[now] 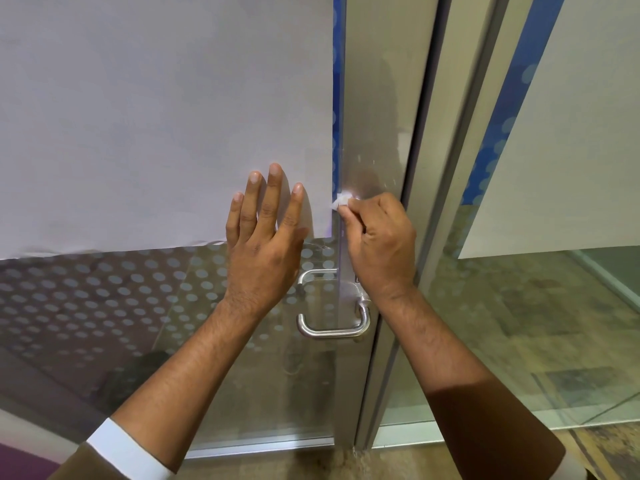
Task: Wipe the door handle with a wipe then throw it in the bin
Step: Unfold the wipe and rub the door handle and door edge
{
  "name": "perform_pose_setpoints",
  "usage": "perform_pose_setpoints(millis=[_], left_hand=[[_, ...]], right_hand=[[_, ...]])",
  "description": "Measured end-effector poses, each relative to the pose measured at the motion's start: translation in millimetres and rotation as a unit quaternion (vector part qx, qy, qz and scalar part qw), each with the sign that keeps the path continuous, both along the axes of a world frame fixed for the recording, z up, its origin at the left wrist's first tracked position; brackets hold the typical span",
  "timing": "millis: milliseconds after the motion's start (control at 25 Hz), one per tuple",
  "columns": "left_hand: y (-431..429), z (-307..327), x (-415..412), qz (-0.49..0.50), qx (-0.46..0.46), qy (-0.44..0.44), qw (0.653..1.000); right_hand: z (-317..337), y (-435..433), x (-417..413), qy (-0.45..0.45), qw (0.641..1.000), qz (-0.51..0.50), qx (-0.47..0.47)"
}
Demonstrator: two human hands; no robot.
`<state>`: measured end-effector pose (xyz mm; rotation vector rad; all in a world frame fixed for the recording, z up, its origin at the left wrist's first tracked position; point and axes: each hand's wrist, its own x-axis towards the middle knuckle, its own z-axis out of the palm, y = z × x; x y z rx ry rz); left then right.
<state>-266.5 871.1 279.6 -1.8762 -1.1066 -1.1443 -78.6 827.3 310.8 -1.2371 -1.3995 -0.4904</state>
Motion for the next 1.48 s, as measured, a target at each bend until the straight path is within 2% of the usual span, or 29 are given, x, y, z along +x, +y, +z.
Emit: perform_pose_setpoints(millis=[200, 440, 560, 800, 960, 1160, 1360, 1480], left_hand=[[-2, 2, -1, 0.001, -0.003, 0.001, 1.0], [-3, 4, -5, -0.004, -0.006, 0.014, 1.0], [-3, 3, -6, -0.006, -0.01, 0.015, 1.0], [-5, 4, -5, -0.005, -0.009, 0.017, 1.0], [-7, 7, -5, -0.003, -0.01, 0.018, 1.0], [-7, 7, -6, -0.003, -0.011, 0.022, 1.0], [-7, 7, -6, -0.003, -0.012, 0.028, 1.0], [-9, 7, -6, 0.0, -0.011, 0.029, 1.0]], right_hand=[[-35, -1, -9, -0.013, 0.999, -0.006, -0.036], [-98, -20, -17, 0.014, 0.994, -0.013, -0.111], [-82, -21, -14, 0.022, 0.994, 0.01, -0.109], [-5, -5, -11, 0.026, 0.999, 0.008, -0.033], [-12, -7, -10, 0.023, 0.999, 0.008, -0.038], [-57, -13, -9, -0.002, 0.998, 0.002, -0.065], [-104, -20, -6, -0.04, 0.988, -0.01, -0.147], [-118, -27, -7, 0.003, 0.971, 0.014, -0.238]])
